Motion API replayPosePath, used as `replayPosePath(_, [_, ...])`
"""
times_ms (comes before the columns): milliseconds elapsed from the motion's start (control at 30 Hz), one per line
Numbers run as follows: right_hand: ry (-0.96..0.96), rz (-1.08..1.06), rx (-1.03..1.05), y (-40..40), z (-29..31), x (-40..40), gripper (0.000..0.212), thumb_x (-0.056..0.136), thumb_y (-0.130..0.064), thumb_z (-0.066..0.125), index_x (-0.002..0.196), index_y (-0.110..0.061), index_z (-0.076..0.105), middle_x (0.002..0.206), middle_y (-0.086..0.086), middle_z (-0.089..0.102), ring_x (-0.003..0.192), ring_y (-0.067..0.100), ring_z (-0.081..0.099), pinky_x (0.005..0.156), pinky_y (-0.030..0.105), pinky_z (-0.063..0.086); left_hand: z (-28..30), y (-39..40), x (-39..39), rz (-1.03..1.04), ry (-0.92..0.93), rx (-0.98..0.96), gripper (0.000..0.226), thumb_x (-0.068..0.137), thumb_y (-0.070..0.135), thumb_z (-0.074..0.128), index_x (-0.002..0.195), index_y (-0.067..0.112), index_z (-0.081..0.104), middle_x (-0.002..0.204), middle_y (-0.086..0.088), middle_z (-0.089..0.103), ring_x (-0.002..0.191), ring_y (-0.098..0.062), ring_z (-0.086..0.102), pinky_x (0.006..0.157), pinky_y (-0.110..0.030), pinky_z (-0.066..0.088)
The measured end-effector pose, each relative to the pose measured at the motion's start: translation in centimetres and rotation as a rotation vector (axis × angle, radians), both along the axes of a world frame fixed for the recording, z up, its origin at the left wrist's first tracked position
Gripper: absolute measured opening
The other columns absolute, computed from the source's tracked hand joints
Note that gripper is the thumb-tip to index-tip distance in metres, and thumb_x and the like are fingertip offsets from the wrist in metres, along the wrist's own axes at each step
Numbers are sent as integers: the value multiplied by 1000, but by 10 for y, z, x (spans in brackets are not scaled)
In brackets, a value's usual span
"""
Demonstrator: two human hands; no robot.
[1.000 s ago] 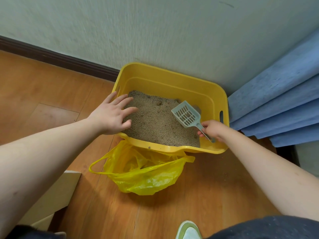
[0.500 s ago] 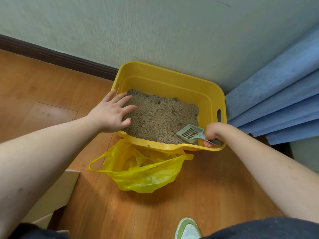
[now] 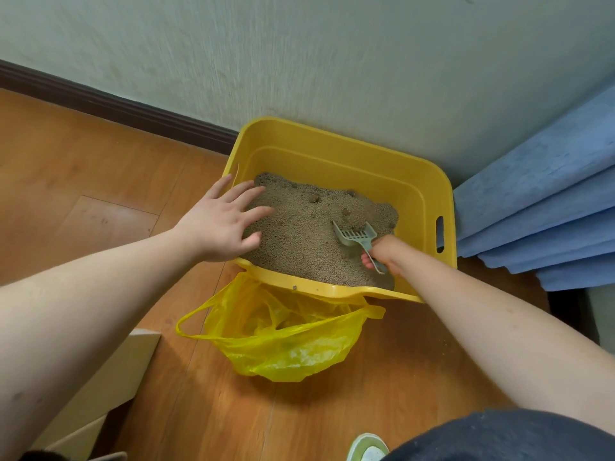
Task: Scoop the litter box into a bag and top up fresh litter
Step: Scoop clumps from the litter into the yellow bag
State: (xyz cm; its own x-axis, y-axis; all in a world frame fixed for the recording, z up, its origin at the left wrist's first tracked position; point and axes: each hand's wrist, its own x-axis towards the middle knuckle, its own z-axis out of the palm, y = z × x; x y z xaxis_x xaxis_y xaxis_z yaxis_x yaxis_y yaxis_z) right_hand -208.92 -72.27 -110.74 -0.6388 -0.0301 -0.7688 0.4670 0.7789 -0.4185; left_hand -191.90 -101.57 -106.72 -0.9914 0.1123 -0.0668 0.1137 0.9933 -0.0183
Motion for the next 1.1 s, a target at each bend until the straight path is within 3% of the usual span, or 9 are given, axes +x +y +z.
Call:
replayPosePath(200, [26,-192,-131,-23,-13,-5,31,102,-4,35,131,4,44,75,11,58,59,14,55,46,19,48,-1,0,-1,-4,9,21,59,87,52,32,138,30,52,151,-10,41,143,-29,32,119,-54,10])
replayPosePath(467, [23,-451,-236,-39,-37,-1,27,100,-5,40,117,3,58,72,9,59,54,13,53,37,19,44,-1,1,0,-1,18,31,60,87,53,31,138,31,51,151,-9,41,143,-28,32,119,-54,10])
replayPosePath(733, [55,-572,-244,-39,-34,-3,36,100,-5,28,126,-1,53,72,7,61,51,11,54,37,16,44,-1,1,-1,-1,9,34,60,87,54,31,139,32,49,152,-8,39,144,-28,30,119,-53,10])
replayPosePath(767, [55,-589,-230,-37,-34,-4,37,100,-5,27,129,-1,51,72,7,60,51,11,54,40,18,46,-1,1,-1,-2,9,33,60,87,54,31,139,32,49,152,-8,39,144,-28,30,119,-53,10])
replayPosePath(833, [73,-567,-227,-32,-33,-5,35,98,-4,33,129,2,49,72,8,56,57,14,52,60,25,50,0,1,-1,-1,10,31,59,87,54,32,139,32,49,152,-8,39,144,-28,30,119,-53,9])
replayPosePath(900, [82,-516,-256,-26,-36,-5,35,92,1,44,126,11,49,79,11,53,68,18,51,80,32,47,-1,0,0,0,8,30,59,87,54,32,139,33,48,153,-8,39,144,-27,29,119,-53,9])
replayPosePath(933, [79,-525,-251,-23,-37,-5,35,91,1,46,124,11,51,85,13,54,72,20,51,82,32,45,-1,0,0,0,7,29,59,87,54,32,139,33,49,153,-8,39,144,-27,29,120,-53,8])
replayPosePath(1033, [88,-614,-224,-22,-34,-3,26,98,-6,34,114,-4,54,97,12,59,64,15,55,64,26,44,-1,1,-1,5,7,34,59,87,54,32,139,32,50,152,-8,40,144,-28,30,119,-53,9])
replayPosePath(1100, [97,-686,-225,-21,-35,-4,31,101,-9,28,119,-14,52,92,7,64,60,10,56,55,25,39,0,1,-1,6,7,36,59,86,54,32,138,31,51,152,-8,40,143,-28,31,119,-53,10])
